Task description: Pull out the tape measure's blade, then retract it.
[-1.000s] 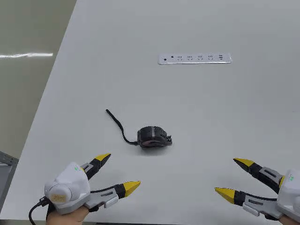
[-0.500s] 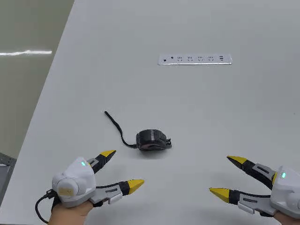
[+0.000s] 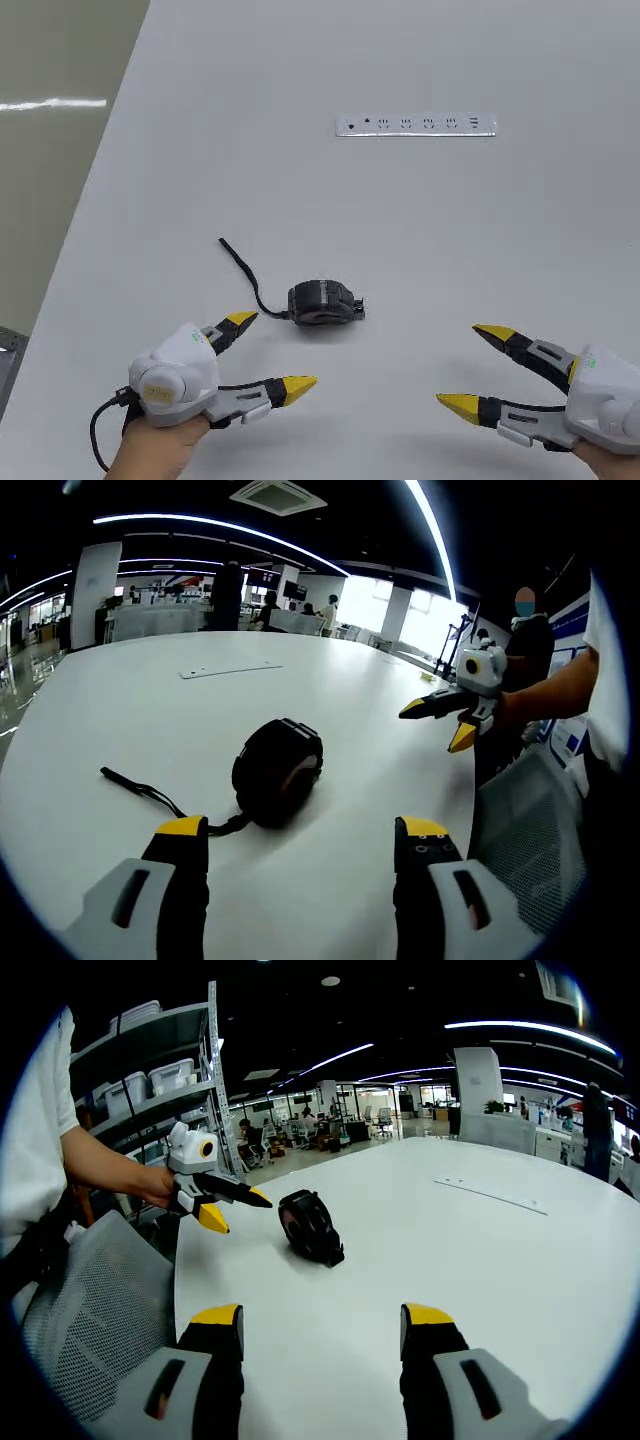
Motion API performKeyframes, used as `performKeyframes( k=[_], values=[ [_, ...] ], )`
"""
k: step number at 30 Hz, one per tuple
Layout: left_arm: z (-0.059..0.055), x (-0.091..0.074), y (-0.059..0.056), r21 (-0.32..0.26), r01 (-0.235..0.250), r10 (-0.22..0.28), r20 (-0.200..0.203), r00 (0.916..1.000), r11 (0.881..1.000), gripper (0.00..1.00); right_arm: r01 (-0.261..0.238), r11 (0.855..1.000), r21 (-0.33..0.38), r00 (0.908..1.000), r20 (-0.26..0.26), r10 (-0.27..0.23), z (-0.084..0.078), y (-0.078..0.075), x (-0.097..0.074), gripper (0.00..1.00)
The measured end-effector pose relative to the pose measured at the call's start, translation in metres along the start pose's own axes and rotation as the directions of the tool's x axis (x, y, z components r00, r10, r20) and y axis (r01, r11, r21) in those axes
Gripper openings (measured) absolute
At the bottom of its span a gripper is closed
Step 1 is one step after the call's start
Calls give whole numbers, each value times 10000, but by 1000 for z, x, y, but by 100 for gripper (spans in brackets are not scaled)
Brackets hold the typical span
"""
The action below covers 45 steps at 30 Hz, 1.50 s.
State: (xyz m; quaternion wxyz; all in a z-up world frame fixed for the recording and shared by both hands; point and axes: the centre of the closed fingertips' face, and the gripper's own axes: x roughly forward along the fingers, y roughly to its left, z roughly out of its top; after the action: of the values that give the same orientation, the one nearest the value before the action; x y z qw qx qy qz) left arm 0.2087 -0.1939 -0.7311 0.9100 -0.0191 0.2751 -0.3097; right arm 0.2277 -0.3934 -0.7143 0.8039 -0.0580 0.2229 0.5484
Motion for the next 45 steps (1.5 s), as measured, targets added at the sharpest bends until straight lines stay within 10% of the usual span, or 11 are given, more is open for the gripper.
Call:
performKeyframes(
  k=[45],
  values=[
    [-3,52,30,1028,1136,-1012,-1187,9878,9882,65,-1271,9918,100,9918,-124,1272,3,-27,48,62]
  ],
)
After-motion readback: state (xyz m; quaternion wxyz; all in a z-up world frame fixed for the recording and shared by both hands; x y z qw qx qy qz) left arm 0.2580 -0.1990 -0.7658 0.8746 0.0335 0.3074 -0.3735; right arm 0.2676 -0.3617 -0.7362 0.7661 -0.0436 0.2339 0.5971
